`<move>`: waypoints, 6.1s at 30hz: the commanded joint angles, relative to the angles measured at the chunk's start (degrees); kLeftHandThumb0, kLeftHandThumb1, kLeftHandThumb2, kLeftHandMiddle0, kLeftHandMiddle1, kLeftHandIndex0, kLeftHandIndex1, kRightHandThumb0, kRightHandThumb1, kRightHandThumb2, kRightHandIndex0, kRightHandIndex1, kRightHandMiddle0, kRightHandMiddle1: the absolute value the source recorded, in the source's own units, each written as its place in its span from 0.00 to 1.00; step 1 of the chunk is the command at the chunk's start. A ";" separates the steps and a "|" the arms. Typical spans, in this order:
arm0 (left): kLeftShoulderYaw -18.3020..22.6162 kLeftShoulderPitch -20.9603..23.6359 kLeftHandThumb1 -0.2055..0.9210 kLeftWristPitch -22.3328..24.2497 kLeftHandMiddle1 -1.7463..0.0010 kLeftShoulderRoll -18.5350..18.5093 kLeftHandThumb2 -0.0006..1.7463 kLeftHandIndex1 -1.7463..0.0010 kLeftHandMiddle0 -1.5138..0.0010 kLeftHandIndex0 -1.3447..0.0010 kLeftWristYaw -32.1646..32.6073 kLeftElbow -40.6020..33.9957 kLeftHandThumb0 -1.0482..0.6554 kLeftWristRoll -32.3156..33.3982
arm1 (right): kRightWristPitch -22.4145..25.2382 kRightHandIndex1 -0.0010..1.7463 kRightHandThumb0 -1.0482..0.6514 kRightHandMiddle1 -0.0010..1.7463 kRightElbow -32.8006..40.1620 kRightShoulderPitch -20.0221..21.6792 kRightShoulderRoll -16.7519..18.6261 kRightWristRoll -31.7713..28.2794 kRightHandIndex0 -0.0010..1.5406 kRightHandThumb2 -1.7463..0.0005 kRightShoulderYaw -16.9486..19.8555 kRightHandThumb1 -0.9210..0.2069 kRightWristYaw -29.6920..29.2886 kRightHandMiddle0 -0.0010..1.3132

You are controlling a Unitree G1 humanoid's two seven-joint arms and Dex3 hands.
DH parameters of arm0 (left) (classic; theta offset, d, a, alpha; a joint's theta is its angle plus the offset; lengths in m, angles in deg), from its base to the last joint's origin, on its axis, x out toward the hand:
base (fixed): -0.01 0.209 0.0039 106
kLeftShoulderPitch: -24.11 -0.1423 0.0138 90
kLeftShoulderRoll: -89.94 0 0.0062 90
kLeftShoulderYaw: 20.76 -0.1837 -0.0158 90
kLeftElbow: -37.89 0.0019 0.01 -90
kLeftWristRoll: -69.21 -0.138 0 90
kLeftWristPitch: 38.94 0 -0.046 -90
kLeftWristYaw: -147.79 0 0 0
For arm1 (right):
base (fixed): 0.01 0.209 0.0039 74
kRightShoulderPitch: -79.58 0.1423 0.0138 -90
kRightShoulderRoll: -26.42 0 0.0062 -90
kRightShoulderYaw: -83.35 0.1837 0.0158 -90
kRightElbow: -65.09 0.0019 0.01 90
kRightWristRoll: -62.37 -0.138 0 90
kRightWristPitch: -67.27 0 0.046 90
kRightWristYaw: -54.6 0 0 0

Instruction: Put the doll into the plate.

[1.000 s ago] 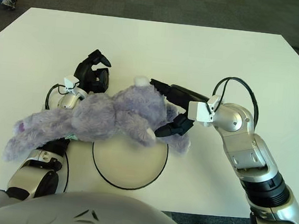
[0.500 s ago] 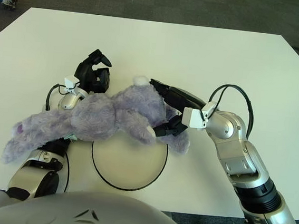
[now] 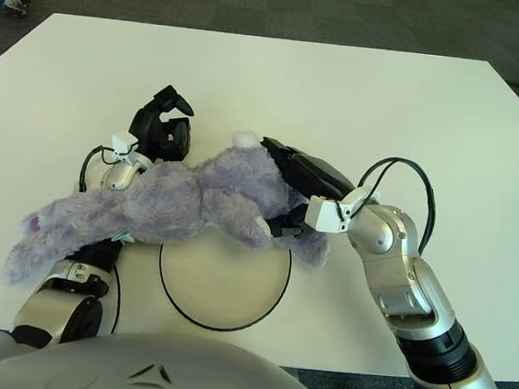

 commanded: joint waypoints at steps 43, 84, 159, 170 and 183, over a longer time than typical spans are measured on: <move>0.10 -0.39 0.57 -0.49 0.00 -0.45 0.67 0.00 0.22 0.61 0.90 0.24 0.36 -0.30 | 14.71 0.97 0.62 0.99 9.78 -2.18 12.82 8.00 0.48 0.16 3.71 0.67 -5.58 0.37; 0.31 0.00 0.55 1.34 0.00 -0.66 0.69 0.00 0.21 0.60 0.13 0.36 0.35 1.38 | 23.03 1.00 0.61 0.85 11.43 2.51 13.06 -4.66 0.52 0.14 11.81 0.74 -2.65 0.53; -0.48 0.35 0.57 -0.41 0.00 -1.08 0.67 0.00 0.23 0.62 1.21 1.25 0.36 -0.31 | 29.21 0.99 0.61 0.88 18.50 -2.91 -4.19 -28.76 0.41 0.23 19.92 0.62 7.29 0.48; -0.68 0.52 0.58 -0.34 0.00 -0.82 0.66 0.00 0.23 0.62 1.40 1.53 0.36 -0.59 | 25.08 0.99 0.61 0.87 16.92 -3.51 -6.29 -28.91 0.43 0.22 19.63 0.63 8.73 0.48; -0.96 0.48 0.55 0.69 0.00 -0.55 0.68 0.00 0.23 0.60 1.53 1.12 0.35 -0.77 | 21.86 0.79 0.57 0.91 15.24 -4.67 -8.53 -29.03 0.32 0.56 19.78 0.26 10.04 0.33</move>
